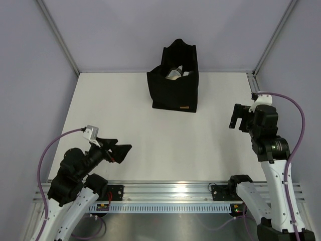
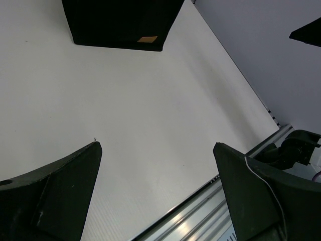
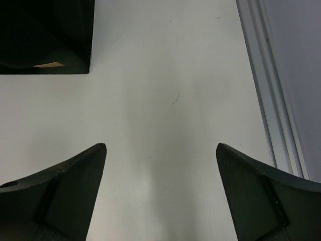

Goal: Place the personal care products into the canvas bag

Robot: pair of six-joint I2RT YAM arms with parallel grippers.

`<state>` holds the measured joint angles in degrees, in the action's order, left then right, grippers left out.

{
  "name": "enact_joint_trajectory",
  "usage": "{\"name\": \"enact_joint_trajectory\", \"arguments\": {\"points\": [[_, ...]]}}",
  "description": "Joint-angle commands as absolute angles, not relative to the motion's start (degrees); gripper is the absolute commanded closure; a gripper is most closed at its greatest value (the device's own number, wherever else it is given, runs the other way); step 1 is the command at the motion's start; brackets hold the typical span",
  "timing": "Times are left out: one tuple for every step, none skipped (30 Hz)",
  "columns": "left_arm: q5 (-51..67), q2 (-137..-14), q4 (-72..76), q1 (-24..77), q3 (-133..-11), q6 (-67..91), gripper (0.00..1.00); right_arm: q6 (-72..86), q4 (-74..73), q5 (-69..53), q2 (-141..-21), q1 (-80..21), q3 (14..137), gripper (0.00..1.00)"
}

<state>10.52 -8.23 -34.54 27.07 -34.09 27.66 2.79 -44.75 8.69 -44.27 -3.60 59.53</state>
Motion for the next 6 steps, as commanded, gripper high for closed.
{"name": "enact_joint_trajectory", "arguments": {"points": [[11.16,-7.21,-32.34,27.16,-33.92,27.51,0.01,4.22,-41.57,10.9,-43.07,-2.29,59.23,0.01],[11.42,-7.21,-32.26,27.16,-33.93,27.51,0.01,4.48,-41.75,10.99,-43.07,-2.02,59.67,0.0],[11.6,-7.21,-32.17,27.16,-33.84,27.51,0.01,4.57,-42.27,10.73,-43.15,-1.67,60.11,0.01],[11.78,-7.21,-32.25,27.16,-33.84,27.51,0.01,4.48,-42.19,10.55,-42.98,-1.41,59.94,0.0],[11.78,-7.21,-32.26,27.16,-33.92,27.42,0.01,4.57,-42.01,10.63,-42.72,-1.15,59.77,0.0],[11.78,-7.12,-32.34,27.16,-33.93,27.42,0.01,4.57,-41.75,10.81,-42.63,-0.88,59.42,0.01]]}}
